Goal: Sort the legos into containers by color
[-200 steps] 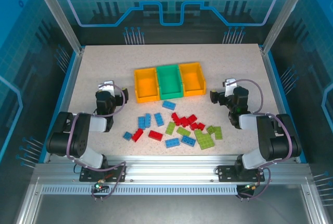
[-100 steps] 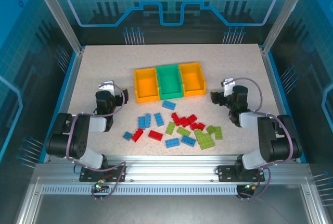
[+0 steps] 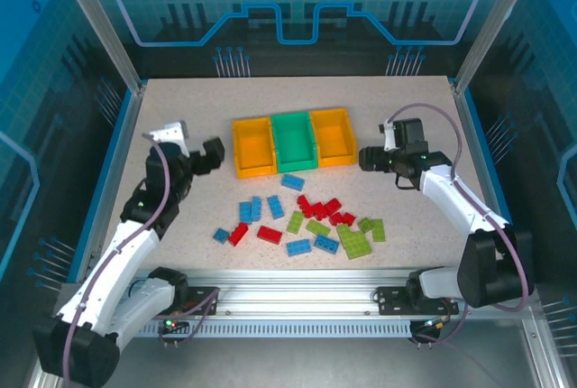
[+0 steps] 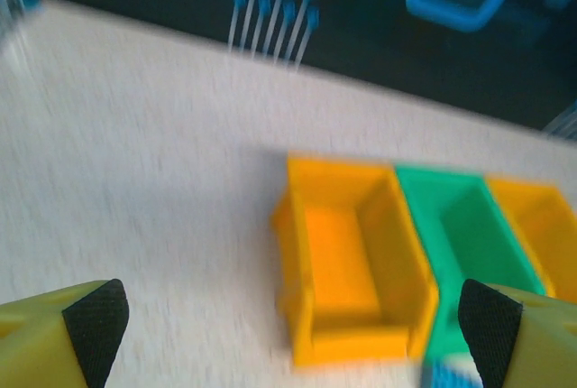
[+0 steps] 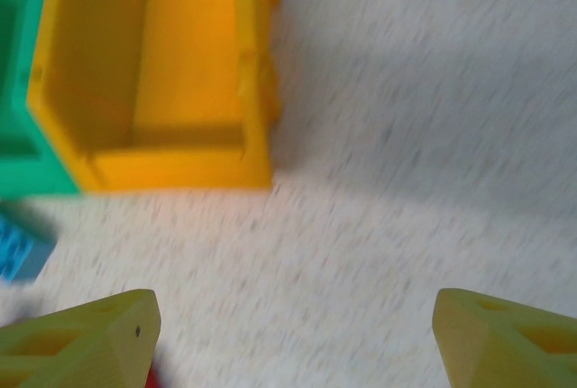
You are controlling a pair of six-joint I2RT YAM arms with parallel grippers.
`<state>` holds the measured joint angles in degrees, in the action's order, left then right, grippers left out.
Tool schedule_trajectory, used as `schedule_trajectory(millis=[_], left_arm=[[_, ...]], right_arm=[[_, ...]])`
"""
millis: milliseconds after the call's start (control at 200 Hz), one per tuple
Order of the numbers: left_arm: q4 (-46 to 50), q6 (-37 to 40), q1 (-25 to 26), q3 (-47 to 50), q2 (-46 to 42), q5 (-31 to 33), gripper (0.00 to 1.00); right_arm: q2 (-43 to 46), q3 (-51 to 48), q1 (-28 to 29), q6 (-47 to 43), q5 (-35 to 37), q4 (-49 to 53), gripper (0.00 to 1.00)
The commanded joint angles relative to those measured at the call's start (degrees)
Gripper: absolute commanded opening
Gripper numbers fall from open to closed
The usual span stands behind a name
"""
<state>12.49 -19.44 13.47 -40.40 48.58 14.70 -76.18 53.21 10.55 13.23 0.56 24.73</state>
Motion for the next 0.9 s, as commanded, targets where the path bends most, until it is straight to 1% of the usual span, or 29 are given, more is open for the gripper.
schedule_trajectory(millis=[0, 105, 225, 285, 345, 455, 515, 570, 625, 640, 680, 790, 895], left_arm=[[17.9, -10.6, 3.1, 3.2, -1.7, 3.3, 0.99], [21.2, -15.6, 5.0, 5.3, -2.3, 0.7, 0.99], [22.2, -18.1, 8.0, 6.7, -2.4, 0.8, 0.99], [21.6, -18.9, 9.1, 7.1, -2.4, 0.3, 0.99], [21.4, -19.3, 9.7, 7.2, -2.4, 0.5, 0.99], [21.2, -19.6, 10.0, 7.1, -2.5, 0.4, 0.99], [21.3, -19.6, 10.0, 7.2, -2.7, 0.3, 0.99], [21.3, -19.5, 10.0, 7.3, -2.7, 0.2, 0.99], [21.4, -19.6, 10.0, 7.5, -2.8, 0.1, 0.99], [21.4, -19.6, 10.1, 7.5, -2.9, 0.1, 0.99], [21.3, -19.8, 10.1, 7.7, -3.0, 0.2, 0.99], [21.3, -20.1, 10.0, 8.2, -3.7, 0.0, 0.99], [21.7, -20.0, 10.0, 8.4, -4.4, 0.0, 0.99]], right_arm=[[1.8, 1.0, 3.0, 4.3, -4.5, 13.7, 0.83], [1.5, -0.5, 6.7, 7.6, -4.9, 17.0, 0.84], [0.8, -2.4, 11.6, 10.2, -3.9, 16.9, 0.83], [0.1, -4.1, 14.0, 10.3, -3.1, 16.8, 0.79], [-1.1, -4.3, 16.2, 8.6, -2.0, 17.0, 0.75], [-3.5, -3.6, 19.7, 4.7, 4.9, 19.9, 0.67], [-4.1, -3.1, 20.3, 3.1, 6.5, 20.9, 0.63], [-4.3, -3.1, 20.4, 2.0, 5.8, 20.2, 0.60], [-4.7, -3.1, 20.7, 1.2, 5.2, 20.1, 0.60], [-5.0, -1.6, 20.6, 1.0, 4.6, 20.2, 0.60], [-5.7, -0.7, 20.9, -0.3, 3.3, 20.5, 0.60], [-7.9, 0.5, 21.7, -1.5, 2.5, 21.3, 0.60], [-10.0, 1.5, 22.6, -2.9, -0.2, 21.6, 0.62]])
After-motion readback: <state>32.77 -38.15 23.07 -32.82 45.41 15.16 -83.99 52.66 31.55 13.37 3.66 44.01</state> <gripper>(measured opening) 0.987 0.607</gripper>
